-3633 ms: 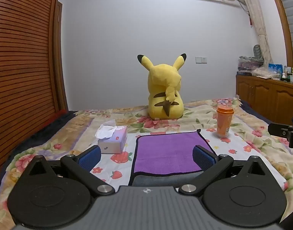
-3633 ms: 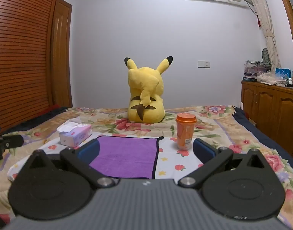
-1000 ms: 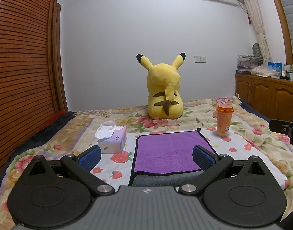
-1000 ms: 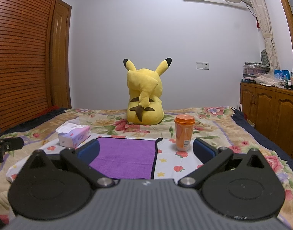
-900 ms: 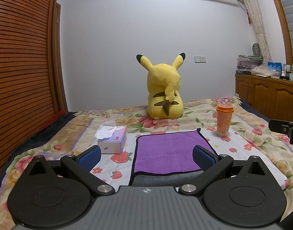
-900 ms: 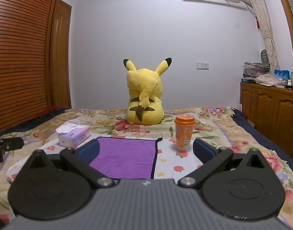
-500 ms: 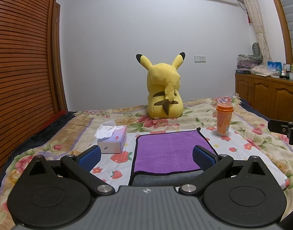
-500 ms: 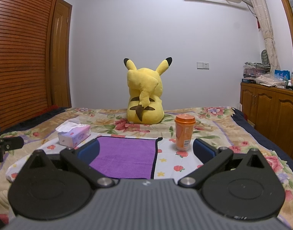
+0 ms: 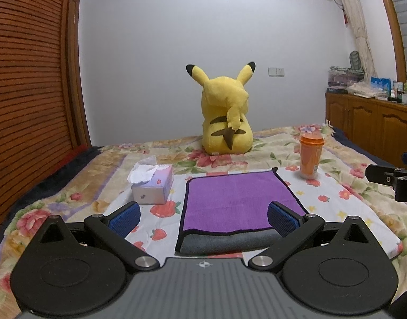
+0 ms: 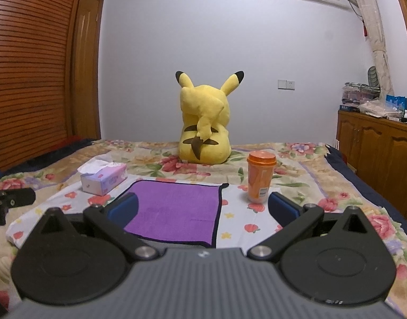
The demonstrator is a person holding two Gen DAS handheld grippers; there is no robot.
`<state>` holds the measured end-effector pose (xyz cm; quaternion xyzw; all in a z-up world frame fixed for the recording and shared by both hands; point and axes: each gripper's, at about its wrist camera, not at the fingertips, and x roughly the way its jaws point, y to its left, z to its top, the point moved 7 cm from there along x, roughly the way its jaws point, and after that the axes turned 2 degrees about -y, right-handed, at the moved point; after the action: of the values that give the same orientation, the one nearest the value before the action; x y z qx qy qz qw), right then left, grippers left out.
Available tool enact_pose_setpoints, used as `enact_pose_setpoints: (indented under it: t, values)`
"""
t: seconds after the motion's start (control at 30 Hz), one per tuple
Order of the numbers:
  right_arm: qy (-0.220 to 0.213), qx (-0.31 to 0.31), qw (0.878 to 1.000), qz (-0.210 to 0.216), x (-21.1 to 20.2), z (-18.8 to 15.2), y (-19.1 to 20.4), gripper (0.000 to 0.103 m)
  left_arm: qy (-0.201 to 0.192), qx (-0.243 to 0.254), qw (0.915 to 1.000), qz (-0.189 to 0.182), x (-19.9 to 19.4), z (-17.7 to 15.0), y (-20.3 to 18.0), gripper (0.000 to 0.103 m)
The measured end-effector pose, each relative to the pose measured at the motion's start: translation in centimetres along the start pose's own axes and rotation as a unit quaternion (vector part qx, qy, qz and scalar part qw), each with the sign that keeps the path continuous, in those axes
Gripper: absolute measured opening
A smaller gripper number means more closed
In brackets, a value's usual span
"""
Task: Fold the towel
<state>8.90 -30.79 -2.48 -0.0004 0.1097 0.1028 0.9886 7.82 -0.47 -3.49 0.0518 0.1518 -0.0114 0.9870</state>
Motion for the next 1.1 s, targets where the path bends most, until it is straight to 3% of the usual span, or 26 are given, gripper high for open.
enact_pose_setpoints:
  t: [0.43,1.1]
  values:
    - [0.023,-0.009,1.000,0.003,2.3,-0.9,1.0,0.103,0.064,-0.033,0.9974,-0.007,3.9,-1.2,1.1,0.103]
    - [0.069,-0.017,0.997,0.007,5.9,-2.1,1.5,0.103,0.099,-0.012,0.9949,-0.015,8.4,-2.0,1.7,0.103]
